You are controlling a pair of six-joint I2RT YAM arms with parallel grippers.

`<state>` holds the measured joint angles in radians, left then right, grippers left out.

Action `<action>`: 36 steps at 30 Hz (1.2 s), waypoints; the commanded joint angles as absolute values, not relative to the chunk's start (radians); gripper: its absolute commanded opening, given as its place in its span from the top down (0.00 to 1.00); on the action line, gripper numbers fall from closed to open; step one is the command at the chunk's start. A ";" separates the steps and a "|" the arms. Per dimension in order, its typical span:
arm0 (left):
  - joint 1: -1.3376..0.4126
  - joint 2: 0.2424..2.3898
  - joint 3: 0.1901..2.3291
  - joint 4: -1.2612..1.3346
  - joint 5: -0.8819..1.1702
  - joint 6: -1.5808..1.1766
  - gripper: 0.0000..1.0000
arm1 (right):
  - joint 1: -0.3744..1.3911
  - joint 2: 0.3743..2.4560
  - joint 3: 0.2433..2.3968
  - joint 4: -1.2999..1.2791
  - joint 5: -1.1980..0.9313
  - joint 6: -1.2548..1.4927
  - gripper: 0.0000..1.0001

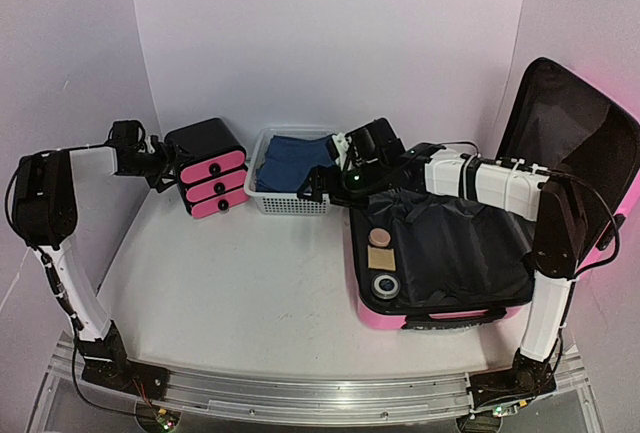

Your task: Open, take out, and arrange the luggage

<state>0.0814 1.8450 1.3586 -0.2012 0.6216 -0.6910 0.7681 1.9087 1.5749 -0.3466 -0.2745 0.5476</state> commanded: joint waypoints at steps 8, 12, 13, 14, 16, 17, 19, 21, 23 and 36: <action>0.081 1.888 1.419 -0.083 0.730 -0.766 0.27 | 0.762 1.845 1.564 -0.314 -0.258 0.532 0.02; 0.083 1.853 1.382 -0.072 0.721 -0.788 0.40 | 0.762 1.845 1.565 -0.314 -0.259 0.531 0.02; 0.081 1.843 1.369 -0.066 0.725 -0.799 0.42 | 0.762 1.844 1.564 -0.314 -0.259 0.531 0.02; 0.078 1.834 1.357 -0.060 0.731 -0.807 0.44 | 0.762 1.844 1.563 -0.314 -0.258 0.531 0.02; 0.064 1.808 1.328 -0.053 0.739 -0.817 0.45 | 0.762 1.845 1.562 -0.315 -0.260 0.531 0.02; 0.046 1.793 1.308 -0.051 0.743 -0.817 0.45 | 0.762 1.845 1.562 -0.315 -0.259 0.531 0.02; 0.024 1.748 1.272 -0.049 0.754 -0.814 0.45 | 0.762 1.845 1.563 -0.314 -0.261 0.531 0.02; 0.011 1.684 1.232 -0.050 0.733 -0.763 0.47 | 0.762 1.841 1.560 -0.314 -0.262 0.530 0.02; 0.009 1.615 1.201 -0.059 0.681 -0.659 0.42 | 0.762 1.837 1.555 -0.314 -0.262 0.528 0.02; -0.101 1.572 1.373 -0.332 0.221 -0.068 0.39 | 0.762 1.851 1.548 -0.314 -0.277 0.527 0.02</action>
<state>-0.1020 1.5444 1.2640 -0.2604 0.2516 -0.2413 0.7681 1.8996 1.5543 -0.3466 -0.2726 0.5423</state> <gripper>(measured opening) 0.685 0.984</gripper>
